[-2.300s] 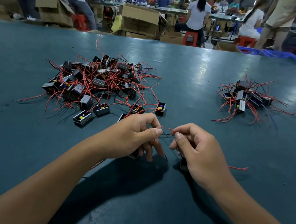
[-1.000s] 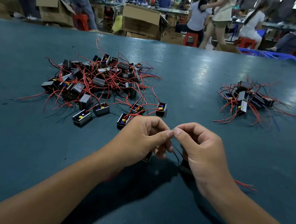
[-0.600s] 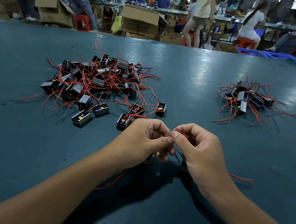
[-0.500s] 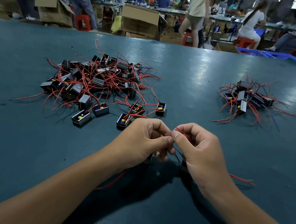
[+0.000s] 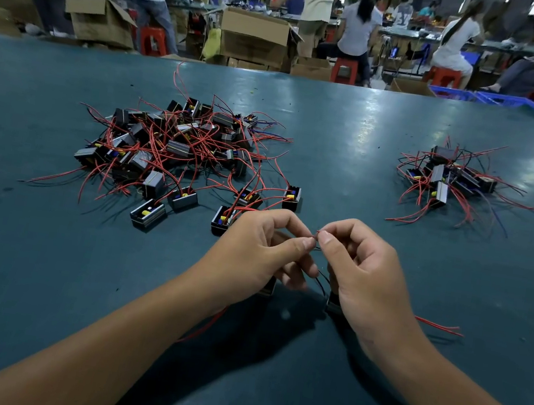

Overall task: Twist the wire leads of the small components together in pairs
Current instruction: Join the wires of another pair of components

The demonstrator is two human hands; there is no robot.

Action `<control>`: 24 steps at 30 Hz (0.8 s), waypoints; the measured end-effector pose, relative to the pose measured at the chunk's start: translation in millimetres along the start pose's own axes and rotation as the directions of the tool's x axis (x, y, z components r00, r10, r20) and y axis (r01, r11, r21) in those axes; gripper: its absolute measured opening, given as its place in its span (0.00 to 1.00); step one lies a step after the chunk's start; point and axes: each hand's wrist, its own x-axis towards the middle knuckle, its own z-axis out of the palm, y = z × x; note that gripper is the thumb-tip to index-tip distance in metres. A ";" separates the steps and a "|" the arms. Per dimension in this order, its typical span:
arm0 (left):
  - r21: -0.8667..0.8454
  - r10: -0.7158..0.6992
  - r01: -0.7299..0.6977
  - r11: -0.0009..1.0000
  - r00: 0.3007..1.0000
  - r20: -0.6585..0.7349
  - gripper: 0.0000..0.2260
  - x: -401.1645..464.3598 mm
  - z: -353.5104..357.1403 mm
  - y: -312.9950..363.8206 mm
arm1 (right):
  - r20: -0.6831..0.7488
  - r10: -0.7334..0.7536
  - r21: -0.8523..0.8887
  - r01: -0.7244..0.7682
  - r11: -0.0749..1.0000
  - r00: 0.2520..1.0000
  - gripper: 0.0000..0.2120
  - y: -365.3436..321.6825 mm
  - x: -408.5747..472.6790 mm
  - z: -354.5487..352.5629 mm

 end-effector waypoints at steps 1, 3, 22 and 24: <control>0.007 0.004 -0.004 1.000 1.000 -0.002 0.03 0.2 0.0 0.0 | 0.001 -0.001 0.012 0.001 1.000 1.000 0.07 0.1 -0.1 0.1; 0.021 0.015 -0.015 1.000 1.000 -0.013 0.04 0.5 0.5 0.0 | 0.001 0.005 0.031 -0.005 1.000 1.000 0.06 0.0 -0.6 0.4; 0.025 0.053 -0.053 0.998 0.998 -0.014 0.03 -0.3 3.5 0.6 | 0.026 0.042 0.116 -0.045 0.992 0.999 0.06 -4.3 -0.3 3.0; 0.020 0.054 -0.054 0.998 0.999 -0.006 0.03 -0.7 4.0 0.9 | 0.026 0.051 0.120 -0.054 0.991 0.998 0.06 -3.1 -0.7 3.2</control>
